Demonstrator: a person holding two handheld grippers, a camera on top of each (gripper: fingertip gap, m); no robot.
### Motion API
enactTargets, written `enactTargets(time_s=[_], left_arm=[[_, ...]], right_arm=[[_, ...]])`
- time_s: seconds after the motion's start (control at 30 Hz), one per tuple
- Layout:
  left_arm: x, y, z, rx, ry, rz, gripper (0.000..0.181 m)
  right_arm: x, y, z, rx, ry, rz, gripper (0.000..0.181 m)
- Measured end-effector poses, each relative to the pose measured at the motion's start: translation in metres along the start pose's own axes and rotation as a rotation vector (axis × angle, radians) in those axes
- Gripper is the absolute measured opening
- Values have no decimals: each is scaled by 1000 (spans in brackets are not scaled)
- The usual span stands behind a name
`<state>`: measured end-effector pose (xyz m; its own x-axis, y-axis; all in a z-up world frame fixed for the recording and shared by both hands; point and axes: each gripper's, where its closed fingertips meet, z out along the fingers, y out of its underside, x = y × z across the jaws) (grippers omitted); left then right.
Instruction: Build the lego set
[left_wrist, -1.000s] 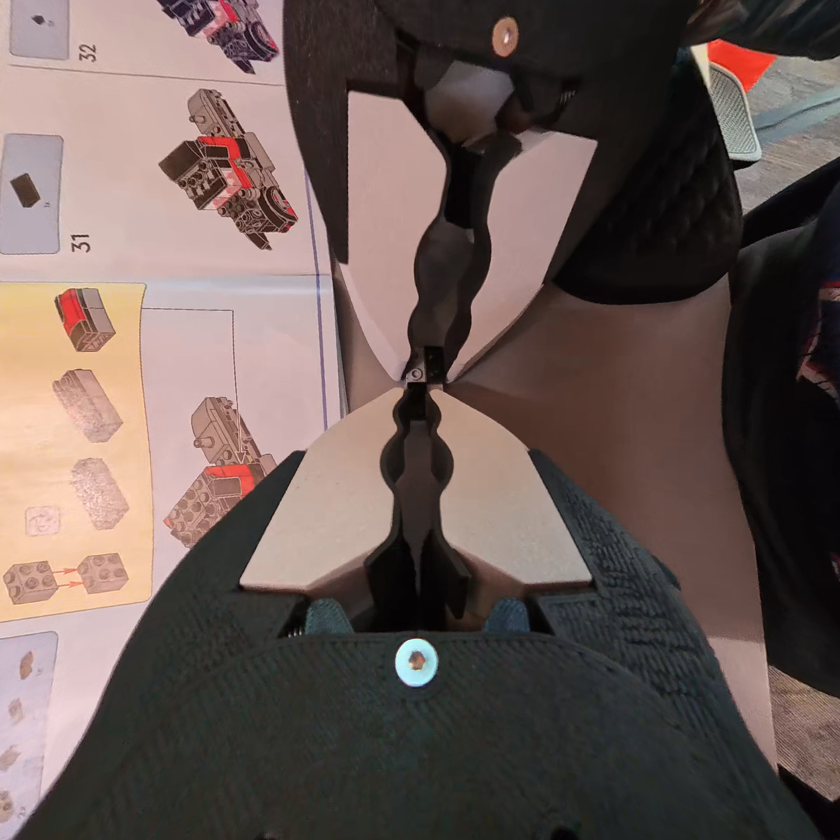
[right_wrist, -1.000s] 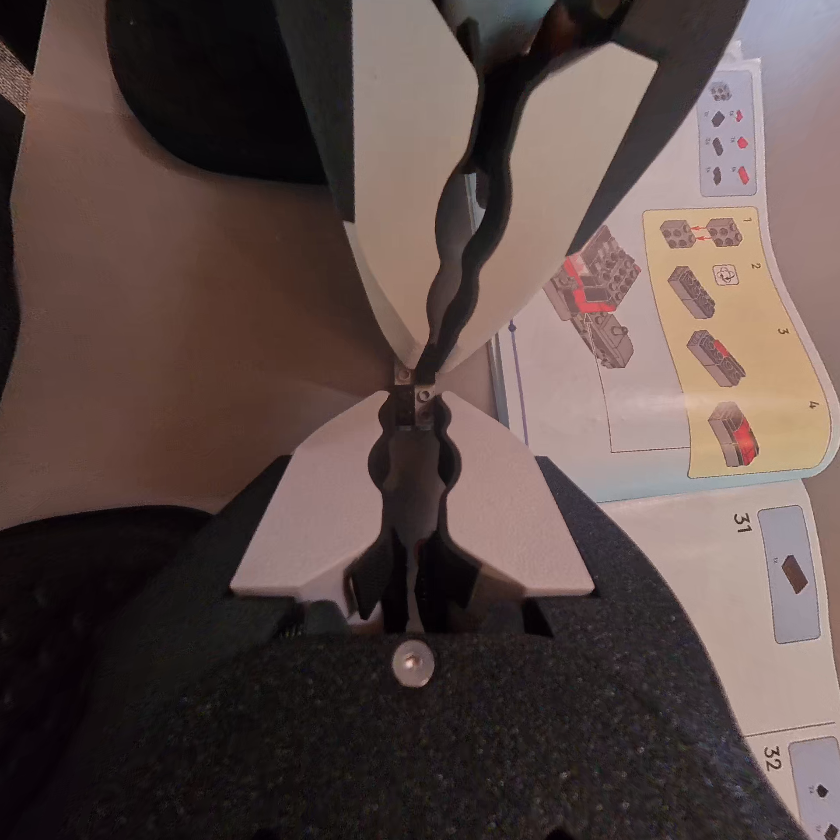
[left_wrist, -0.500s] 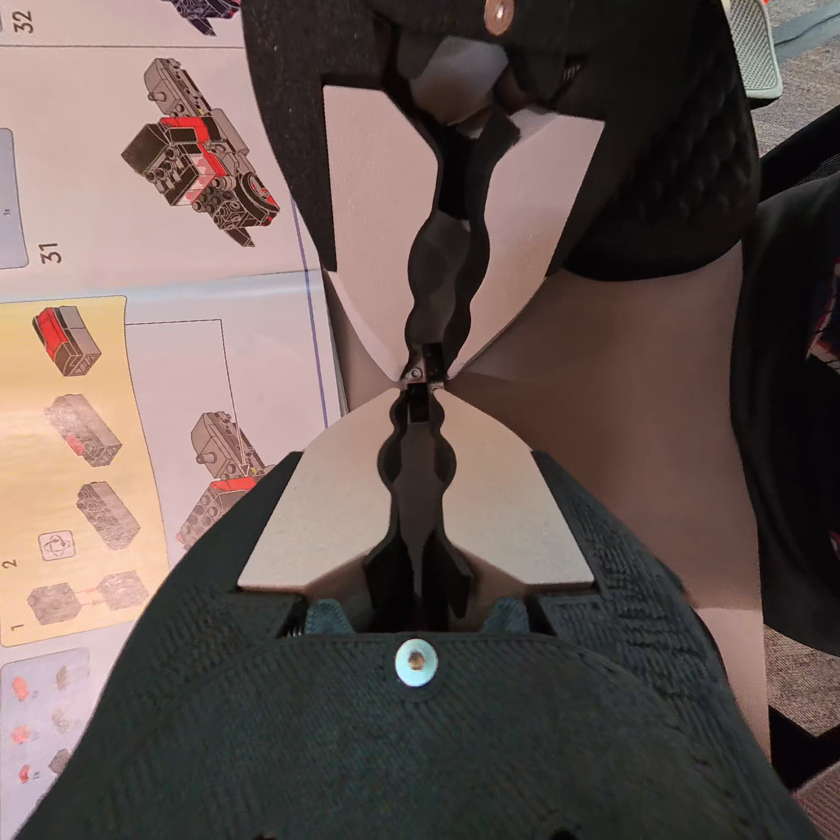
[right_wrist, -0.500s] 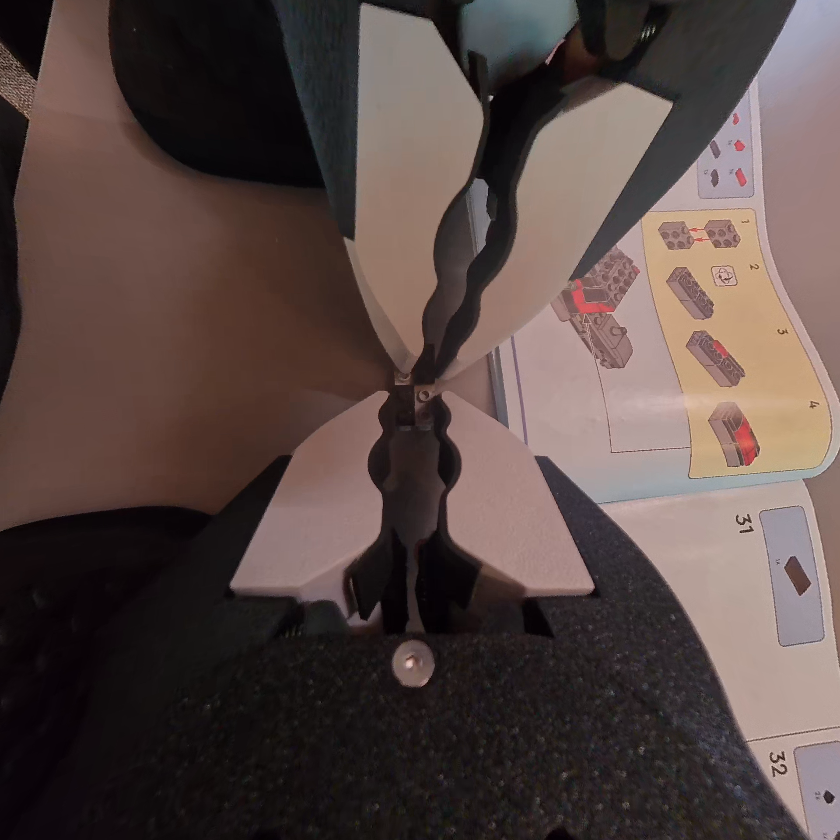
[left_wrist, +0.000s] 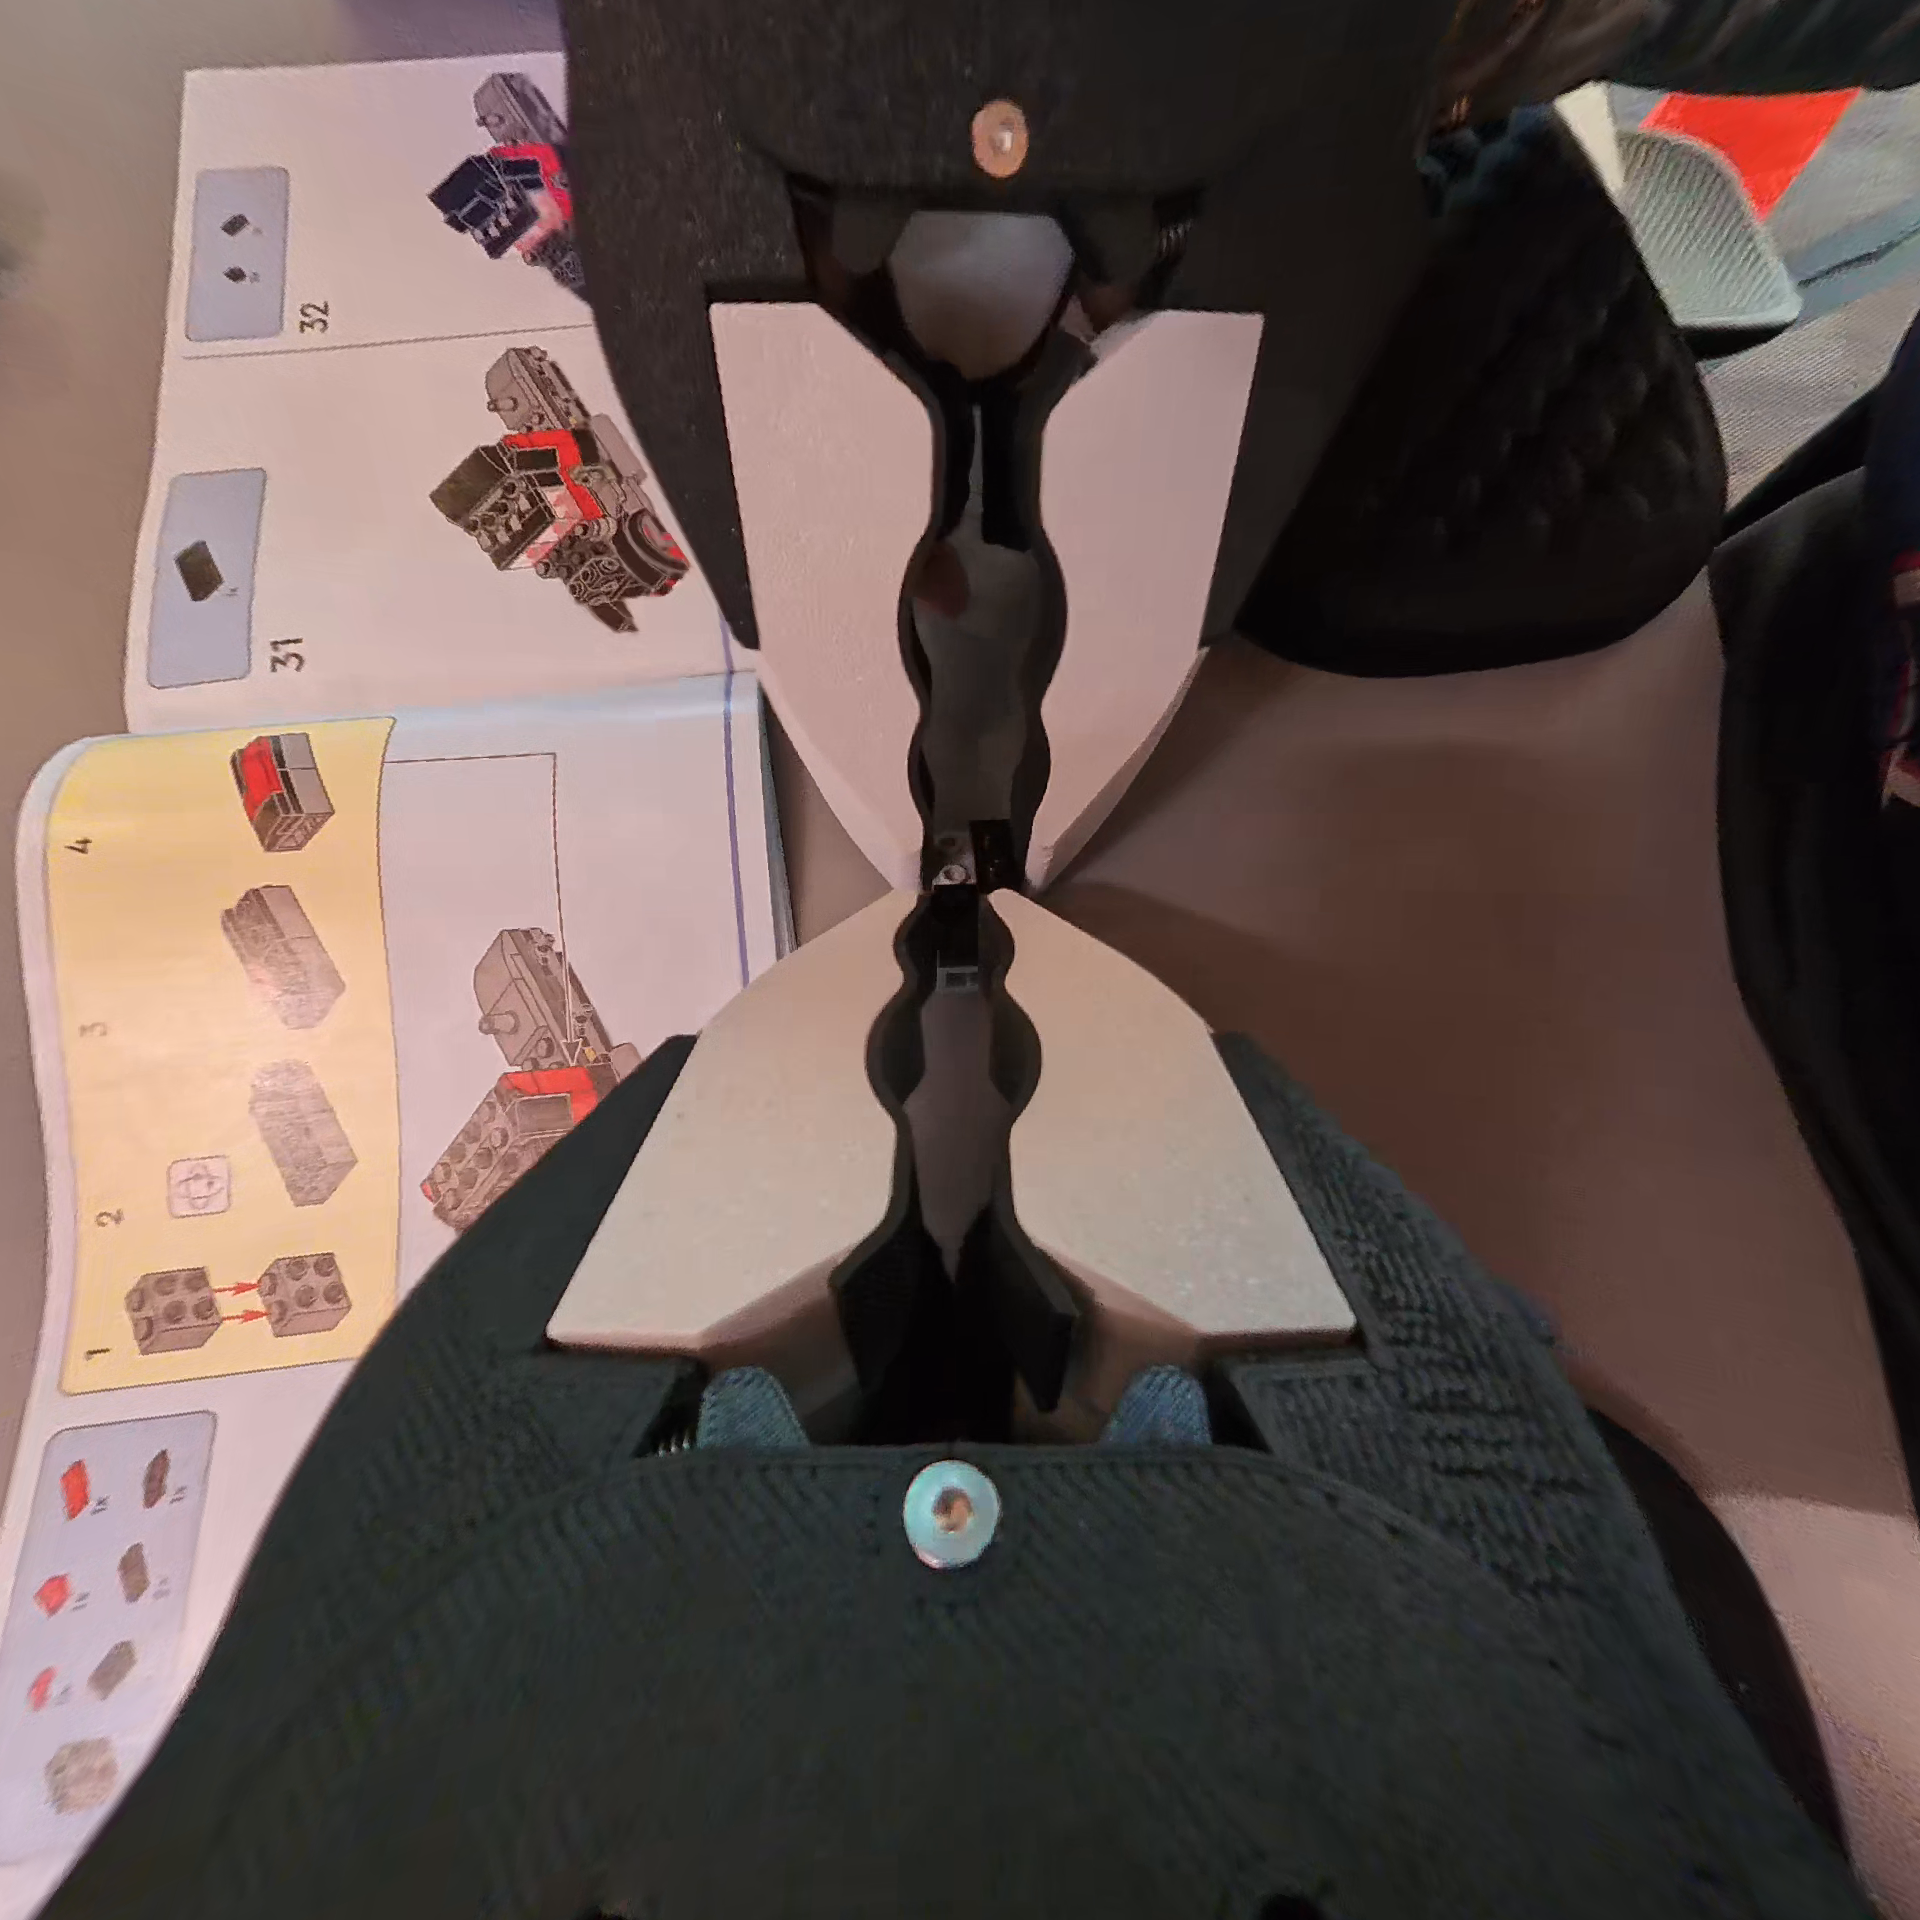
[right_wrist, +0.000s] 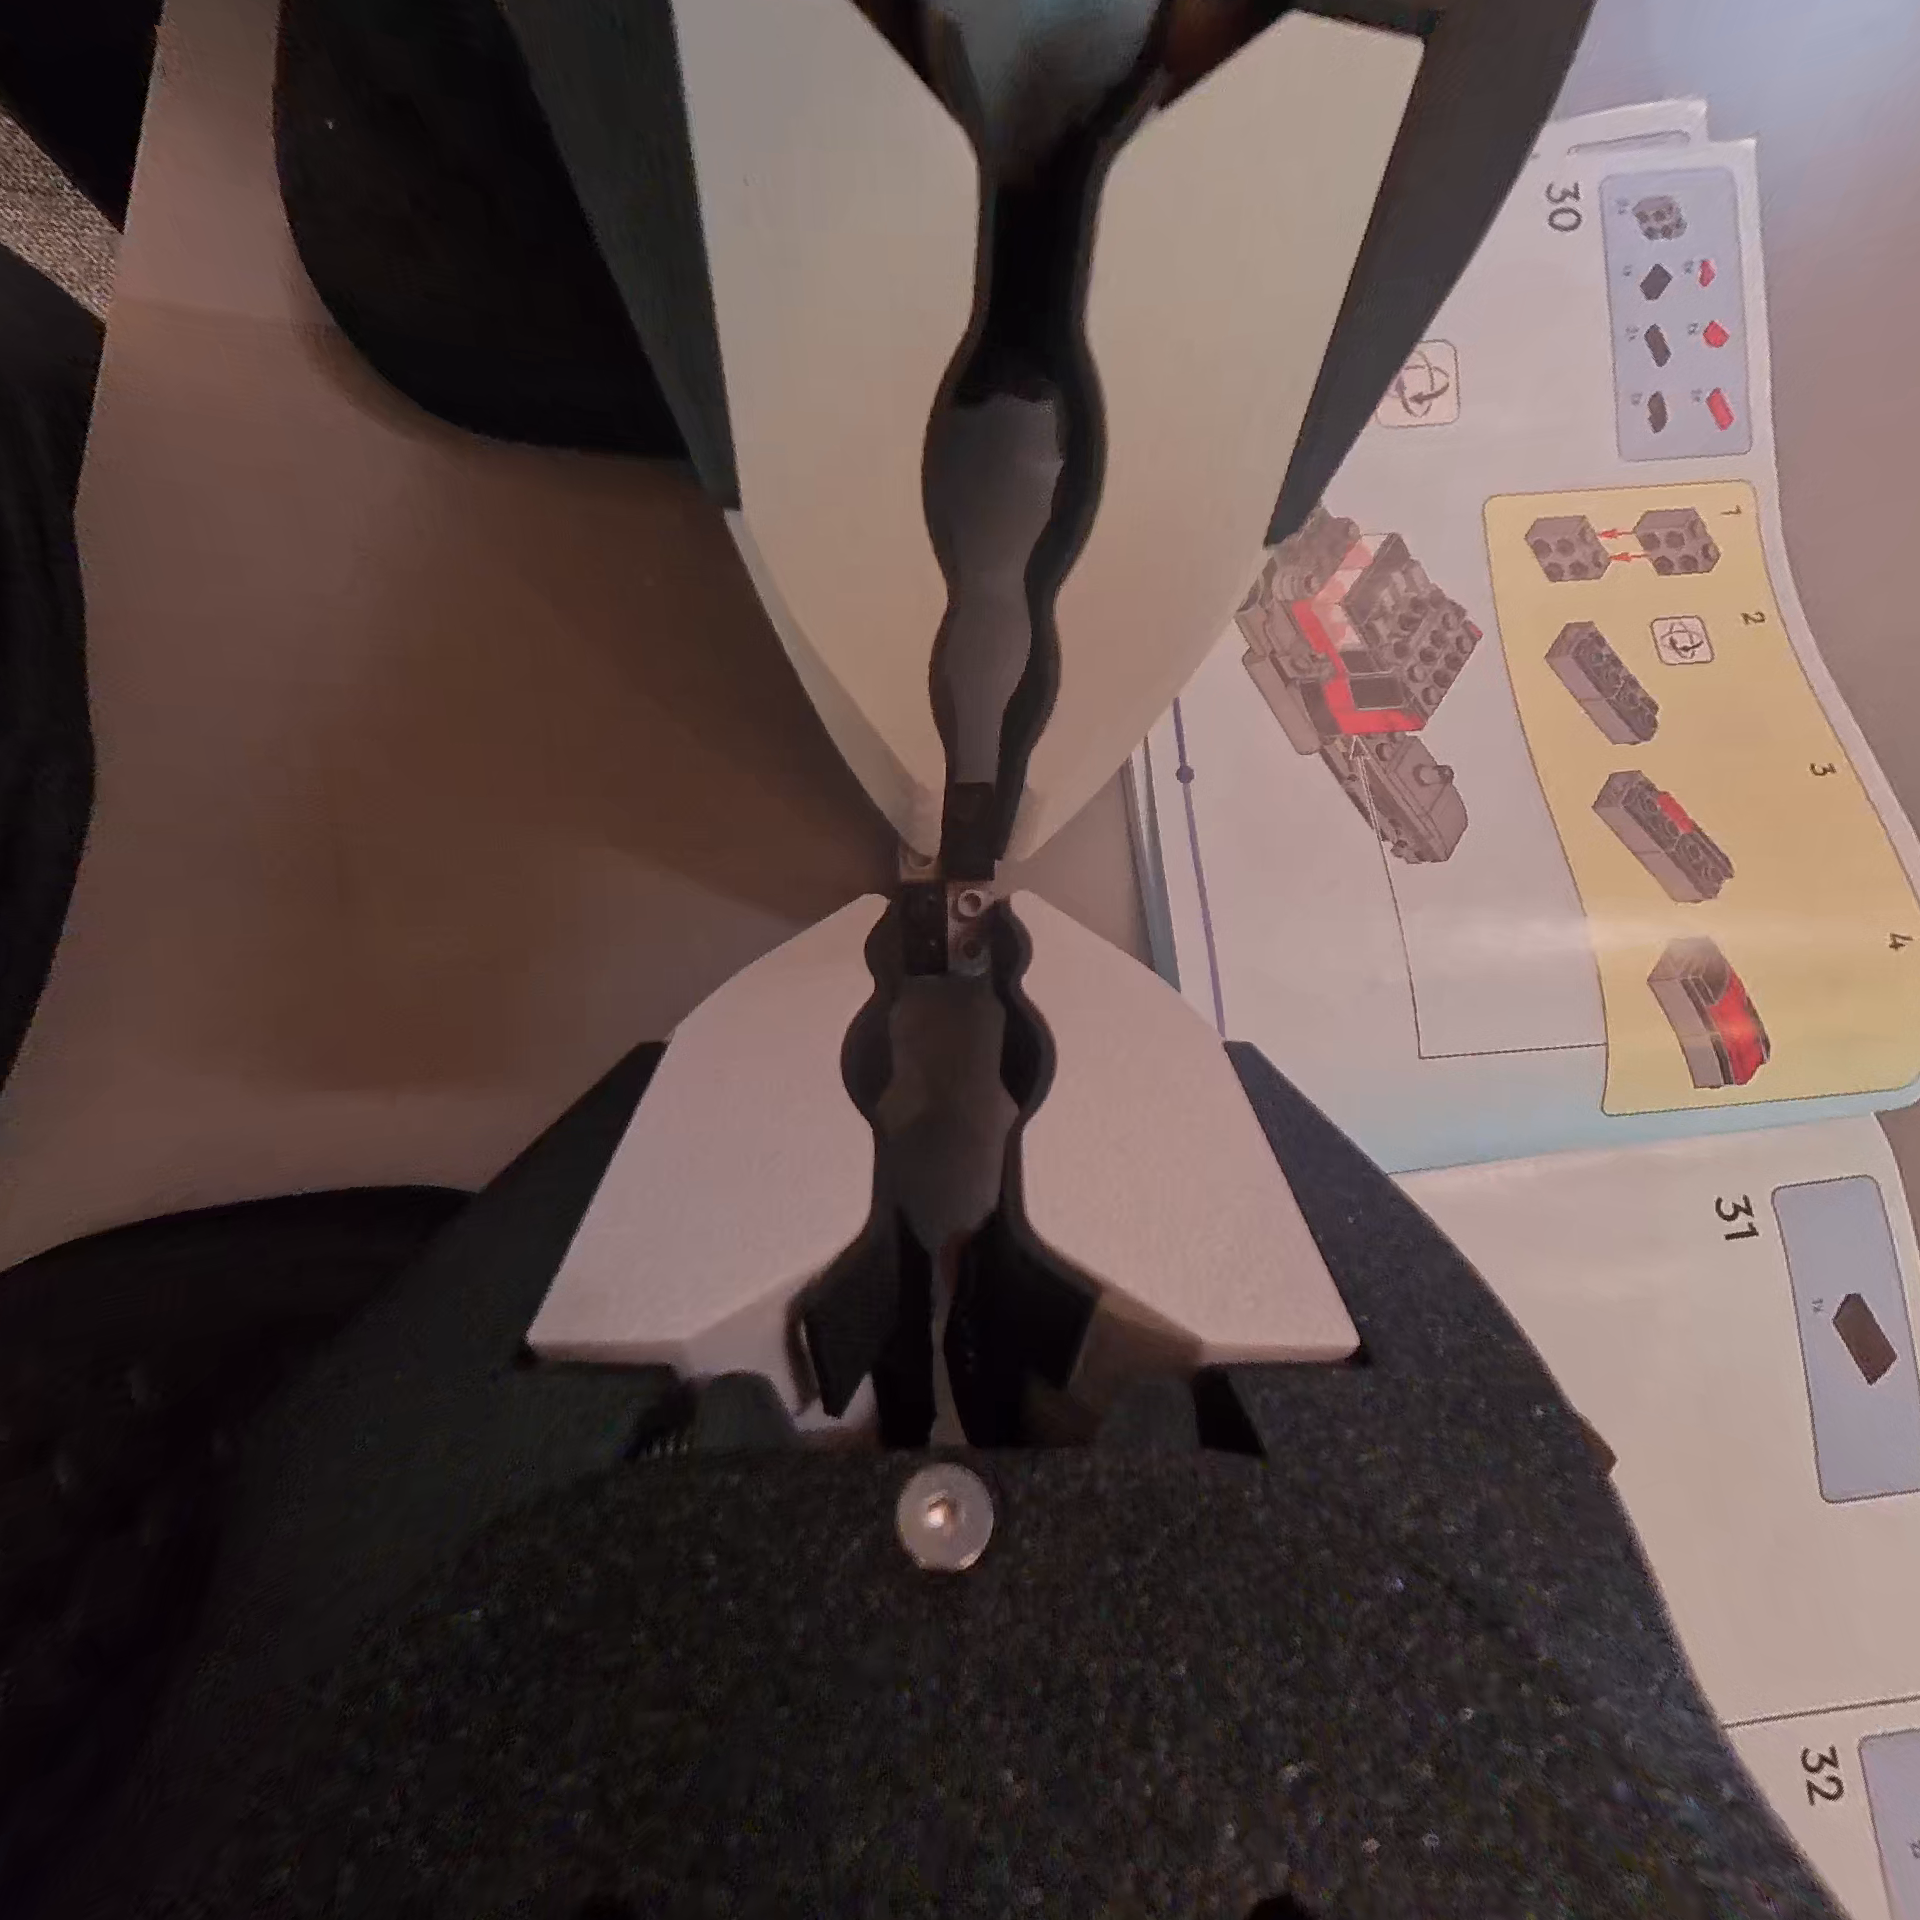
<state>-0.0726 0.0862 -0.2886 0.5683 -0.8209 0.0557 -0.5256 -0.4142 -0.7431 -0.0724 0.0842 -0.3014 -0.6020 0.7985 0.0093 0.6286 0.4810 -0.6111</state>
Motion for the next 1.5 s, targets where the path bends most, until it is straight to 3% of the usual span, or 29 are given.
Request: enactTargets(time_s=[0.13, 0.23, 0.43, 0.67, 1.17, 1.5], left_arm=[[-2, -1, -2, -19, -117, 145, 7], [-6, -19, -16, 58, -196, 192, 7], [6, -4, -25, 23, -52, -15, 7], [6, 0, -13, -9, -78, 23, 8], [5, 6, 0, -88, -67, 38, 8], [6, 8, 1, -102, 17, -69, 8]], right_arm=[[-1, 2, 1, -20, -13, 11, 17], [-2, 1, 2, -17, -17, 13, 17], [2, -1, 1, 11, 13, 13, 17], [3, 0, -3, 32, 23, -1, 33], [0, 0, 1, 89, -8, -14, 17], [0, -1, 1, 103, -12, -15, 17]])
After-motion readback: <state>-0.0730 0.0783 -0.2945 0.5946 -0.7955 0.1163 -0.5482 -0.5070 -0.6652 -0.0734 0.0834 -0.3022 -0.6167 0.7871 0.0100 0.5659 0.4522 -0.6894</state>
